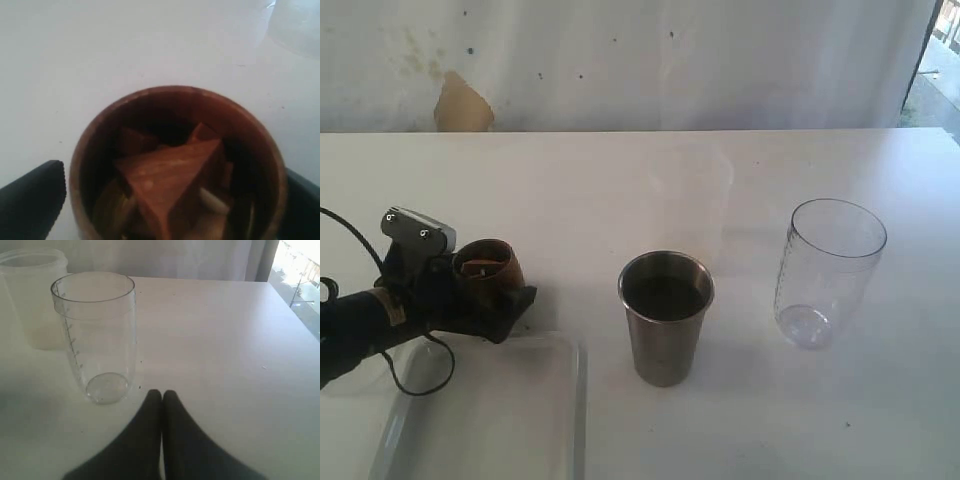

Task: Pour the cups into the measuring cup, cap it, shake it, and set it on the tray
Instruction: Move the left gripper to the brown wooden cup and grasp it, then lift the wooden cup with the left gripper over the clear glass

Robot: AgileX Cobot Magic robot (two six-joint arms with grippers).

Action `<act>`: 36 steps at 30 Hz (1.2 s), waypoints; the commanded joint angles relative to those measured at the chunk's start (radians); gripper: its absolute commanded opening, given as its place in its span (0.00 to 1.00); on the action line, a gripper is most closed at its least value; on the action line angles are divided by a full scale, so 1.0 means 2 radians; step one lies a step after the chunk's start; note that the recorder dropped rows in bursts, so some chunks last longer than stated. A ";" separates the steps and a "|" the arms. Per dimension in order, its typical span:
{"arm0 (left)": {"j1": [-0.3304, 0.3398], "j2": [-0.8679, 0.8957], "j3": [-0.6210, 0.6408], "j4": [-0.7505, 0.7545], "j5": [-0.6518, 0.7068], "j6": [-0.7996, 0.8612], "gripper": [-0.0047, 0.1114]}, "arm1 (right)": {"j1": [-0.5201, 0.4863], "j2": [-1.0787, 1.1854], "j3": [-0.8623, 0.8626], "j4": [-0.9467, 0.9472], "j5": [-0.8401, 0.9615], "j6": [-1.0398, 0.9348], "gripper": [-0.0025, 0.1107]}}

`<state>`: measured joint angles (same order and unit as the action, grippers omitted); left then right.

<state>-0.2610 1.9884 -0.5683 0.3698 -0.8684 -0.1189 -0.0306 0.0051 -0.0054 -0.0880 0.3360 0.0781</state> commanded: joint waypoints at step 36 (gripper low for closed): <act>-0.003 0.071 -0.046 0.002 -0.087 0.017 0.05 | 0.001 -0.003 0.003 -0.003 0.000 0.002 0.02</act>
<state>-0.2633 2.1320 -0.6584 0.3309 -1.0072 -0.0858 -0.0306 0.0051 -0.0054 -0.0880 0.3360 0.0781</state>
